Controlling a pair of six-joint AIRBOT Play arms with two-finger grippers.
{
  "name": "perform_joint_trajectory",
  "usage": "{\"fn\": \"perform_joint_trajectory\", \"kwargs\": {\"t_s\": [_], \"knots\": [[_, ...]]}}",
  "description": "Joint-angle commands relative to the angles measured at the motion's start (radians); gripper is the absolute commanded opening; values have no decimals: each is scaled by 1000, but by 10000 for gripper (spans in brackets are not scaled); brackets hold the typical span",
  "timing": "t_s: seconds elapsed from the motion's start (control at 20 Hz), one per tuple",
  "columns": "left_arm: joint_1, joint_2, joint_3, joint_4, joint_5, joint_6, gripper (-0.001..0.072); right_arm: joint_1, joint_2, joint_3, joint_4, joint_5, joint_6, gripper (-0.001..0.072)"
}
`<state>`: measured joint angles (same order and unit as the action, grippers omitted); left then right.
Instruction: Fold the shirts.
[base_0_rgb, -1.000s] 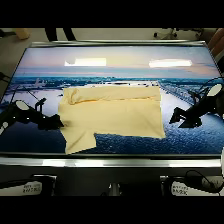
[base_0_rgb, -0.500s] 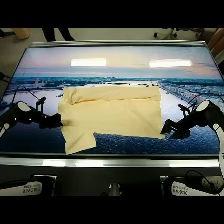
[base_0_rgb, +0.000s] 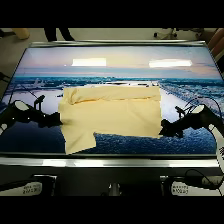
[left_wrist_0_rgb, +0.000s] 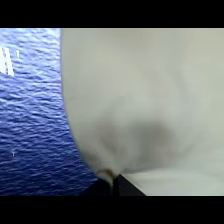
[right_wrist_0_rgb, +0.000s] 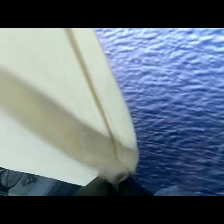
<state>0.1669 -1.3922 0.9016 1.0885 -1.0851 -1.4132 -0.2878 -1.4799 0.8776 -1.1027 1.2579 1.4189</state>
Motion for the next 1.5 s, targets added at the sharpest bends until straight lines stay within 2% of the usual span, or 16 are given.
{"fn": "perform_joint_trajectory", "kwargs": {"t_s": [0.0, 0.1, 0.25, 0.4, 0.55, 0.75, 0.9, 1.05, 1.15, 1.3, 1.4, 1.45], "knots": [[2, 44, 69, 3, -32, 3, 29, -1, 43, 35, 15, 15, -3, 21], [2, 144, 204, 3, -34, 11, 28, -3, 144, 166, 15, 57, -15, 21], [1, 333, 553, -8, -29, 8, 29, -3, 351, 543, 6, 48, -21, 22], [2, 487, 930, 2, 66, 8, 29, -3, 560, 911, -39, -80, -20, 22], [2, 618, 1107, 3, 137, -34, 29, -3, 742, 1032, -166, -225, 56, 22], [2, 719, 1114, 129, 88, -48, 28, -3, 828, 1032, -237, -100, 88, 22], [2, 709, 1114, 206, 8, -60, 29, -3, 811, 1032, -243, -2, 88, 22], [2, 666, 1113, 207, -66, -60, 29, -3, 776, 1032, -243, 88, 88, 22], [2, 603, 1112, 207, -187, -60, 29, -3, 722, 1032, -243, 177, 89, 22], [0, 483, 1012, 206, -372, -52, 30, -3, 545, 999, -233, 444, 126, 22], [-4, 409, 850, 203, -386, -47, 29, 0, 407, 892, -233, 518, 123, 21], [-11, 372, 756, 203, -373, -29, 29, 0, 344, 825, -233, 500, 116, 20]]}}
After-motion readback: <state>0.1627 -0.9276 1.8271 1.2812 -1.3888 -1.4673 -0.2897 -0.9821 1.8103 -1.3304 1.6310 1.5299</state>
